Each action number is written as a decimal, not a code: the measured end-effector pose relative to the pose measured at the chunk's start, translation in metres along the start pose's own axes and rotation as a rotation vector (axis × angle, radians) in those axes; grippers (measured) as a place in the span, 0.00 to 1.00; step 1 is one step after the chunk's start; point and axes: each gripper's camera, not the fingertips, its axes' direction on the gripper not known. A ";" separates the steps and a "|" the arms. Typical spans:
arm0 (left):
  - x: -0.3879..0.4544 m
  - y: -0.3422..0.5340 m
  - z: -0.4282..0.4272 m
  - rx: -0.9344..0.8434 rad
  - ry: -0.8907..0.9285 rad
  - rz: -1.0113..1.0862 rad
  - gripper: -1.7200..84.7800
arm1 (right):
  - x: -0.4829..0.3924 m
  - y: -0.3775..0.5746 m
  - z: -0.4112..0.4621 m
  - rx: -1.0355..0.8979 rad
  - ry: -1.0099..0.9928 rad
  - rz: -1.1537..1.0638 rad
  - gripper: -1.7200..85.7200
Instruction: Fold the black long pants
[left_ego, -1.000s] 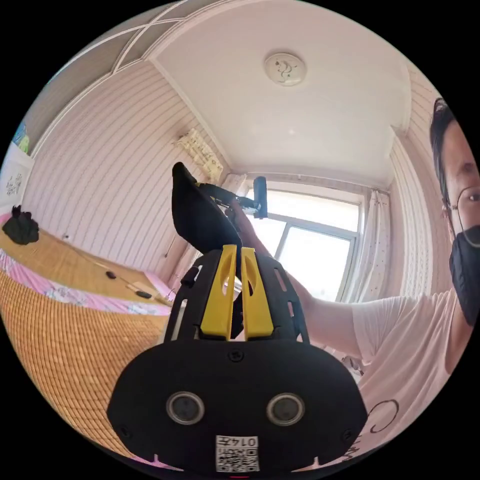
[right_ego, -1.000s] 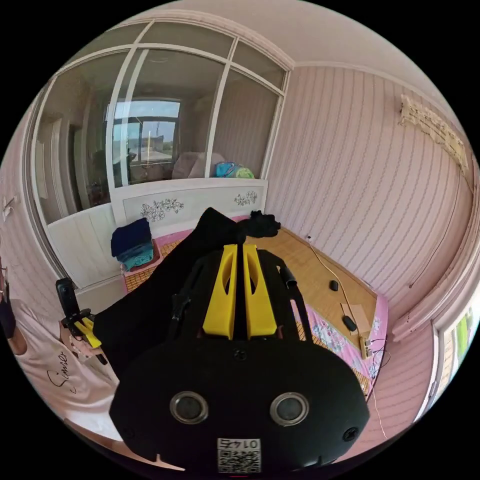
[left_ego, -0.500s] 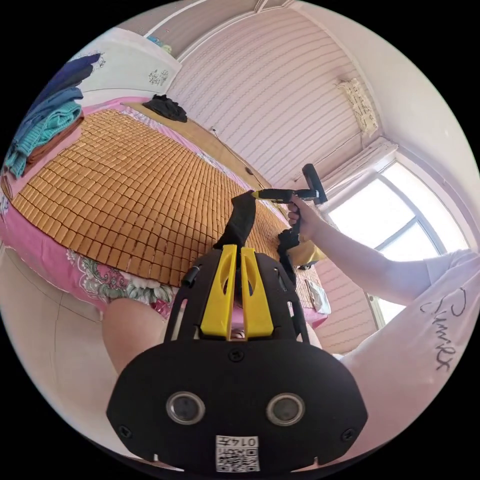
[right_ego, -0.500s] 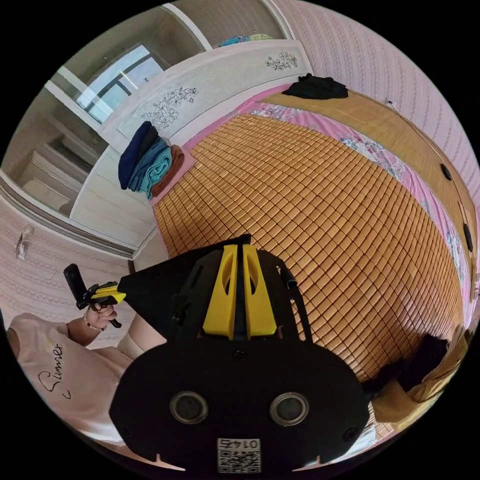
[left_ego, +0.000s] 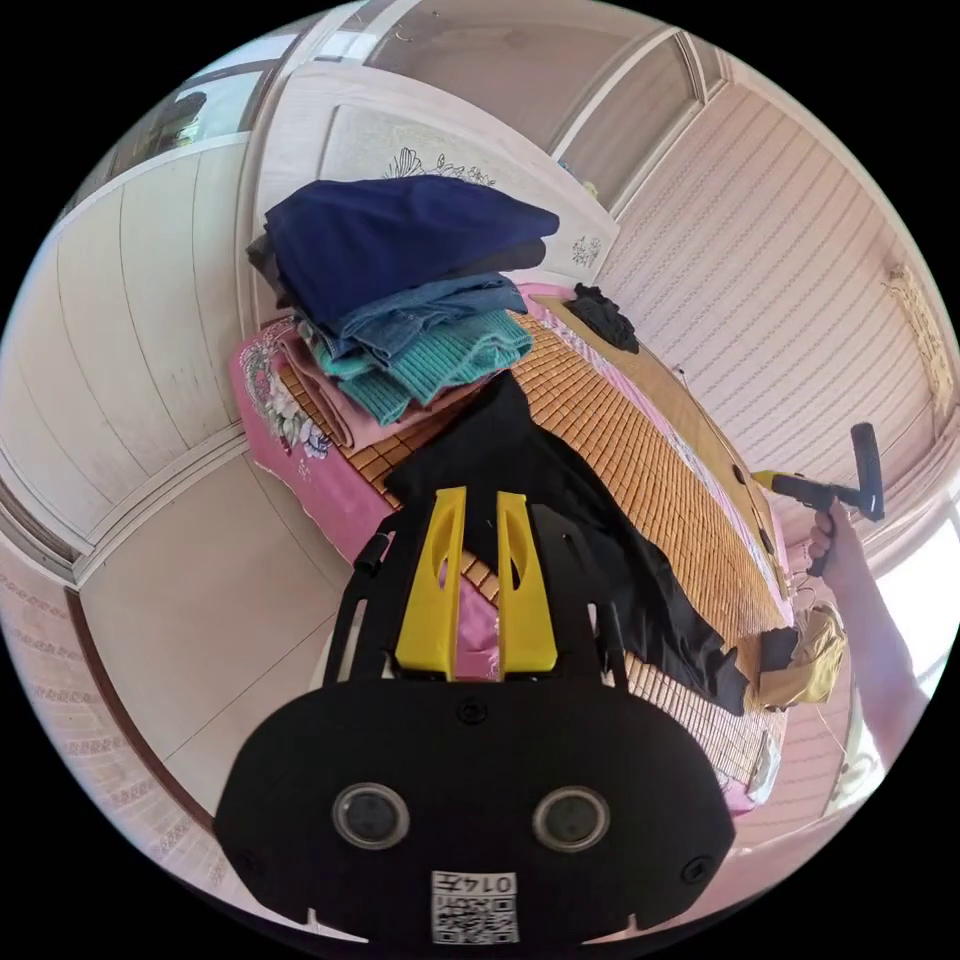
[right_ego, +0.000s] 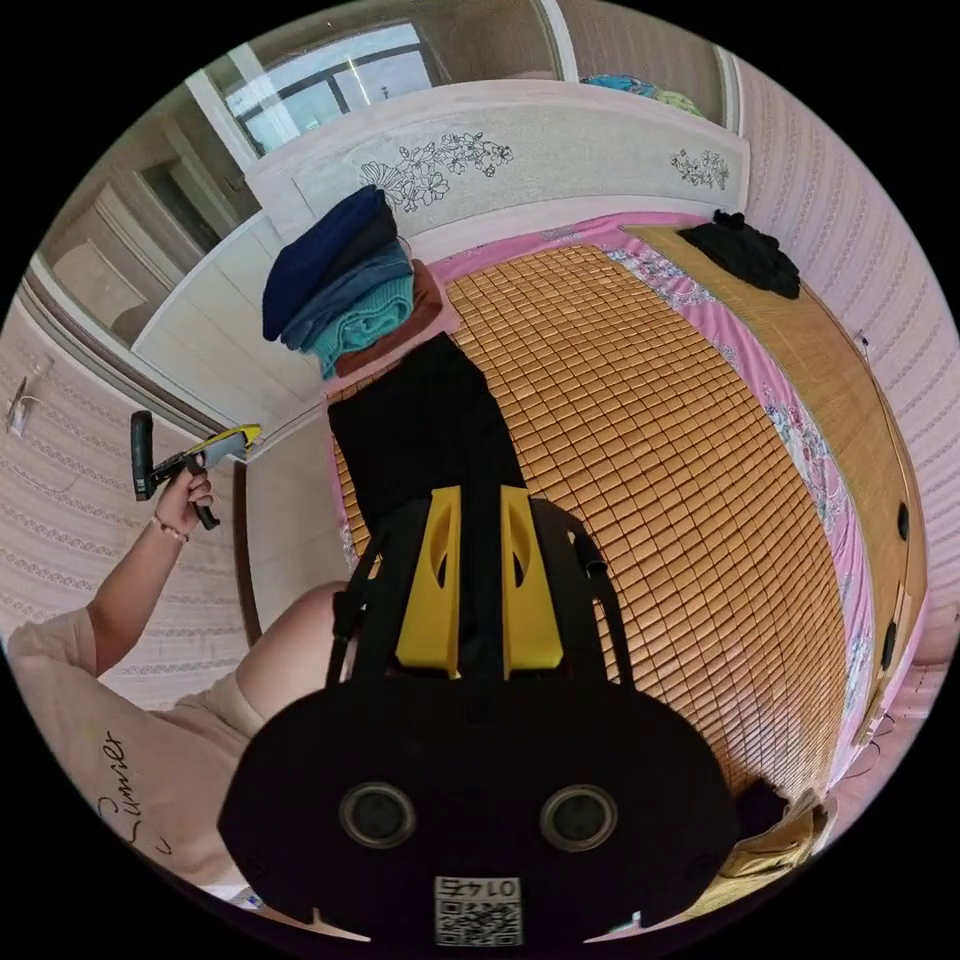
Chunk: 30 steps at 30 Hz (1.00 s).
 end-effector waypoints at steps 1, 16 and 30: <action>-0.001 0.006 0.002 -0.012 0.015 0.003 0.09 | 0.002 0.039 0.007 -0.025 0.059 -0.001 0.09; 0.160 0.154 0.083 -0.395 0.326 0.555 0.09 | 0.046 0.470 -0.026 -0.174 0.211 0.657 0.16; 0.352 0.198 0.228 -0.561 0.215 0.960 0.10 | 0.118 0.440 -0.027 -0.140 0.140 0.617 0.17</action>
